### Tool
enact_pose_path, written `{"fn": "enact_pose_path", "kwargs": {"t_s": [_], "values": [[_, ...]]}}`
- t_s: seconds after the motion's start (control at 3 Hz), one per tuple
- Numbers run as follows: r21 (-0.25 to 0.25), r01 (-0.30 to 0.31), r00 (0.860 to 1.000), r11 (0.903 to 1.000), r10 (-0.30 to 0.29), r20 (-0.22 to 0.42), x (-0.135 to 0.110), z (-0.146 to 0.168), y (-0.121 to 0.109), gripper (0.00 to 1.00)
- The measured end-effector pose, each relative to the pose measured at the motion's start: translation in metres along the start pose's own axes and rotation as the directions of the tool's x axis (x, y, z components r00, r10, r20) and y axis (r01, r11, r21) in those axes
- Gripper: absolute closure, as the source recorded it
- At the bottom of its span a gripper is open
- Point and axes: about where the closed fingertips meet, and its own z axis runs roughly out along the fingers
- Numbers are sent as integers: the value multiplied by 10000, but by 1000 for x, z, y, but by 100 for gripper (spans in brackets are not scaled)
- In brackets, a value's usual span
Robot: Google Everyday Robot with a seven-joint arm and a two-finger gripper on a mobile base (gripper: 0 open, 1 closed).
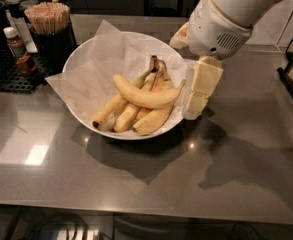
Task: Pick banana from white bowl
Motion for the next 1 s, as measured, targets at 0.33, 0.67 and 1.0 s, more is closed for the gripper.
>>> {"fn": "enact_pose_path", "kwargs": {"t_s": [0.33,0.67,1.0], "values": [[-467,-201,9995,9987,189,-273,-7,45,7,0],[-480,-202,9994,9986,188,-281,-6,46,8,0],[-480,-201,9994,9986,188,-281,-6,46,8,19]]}}
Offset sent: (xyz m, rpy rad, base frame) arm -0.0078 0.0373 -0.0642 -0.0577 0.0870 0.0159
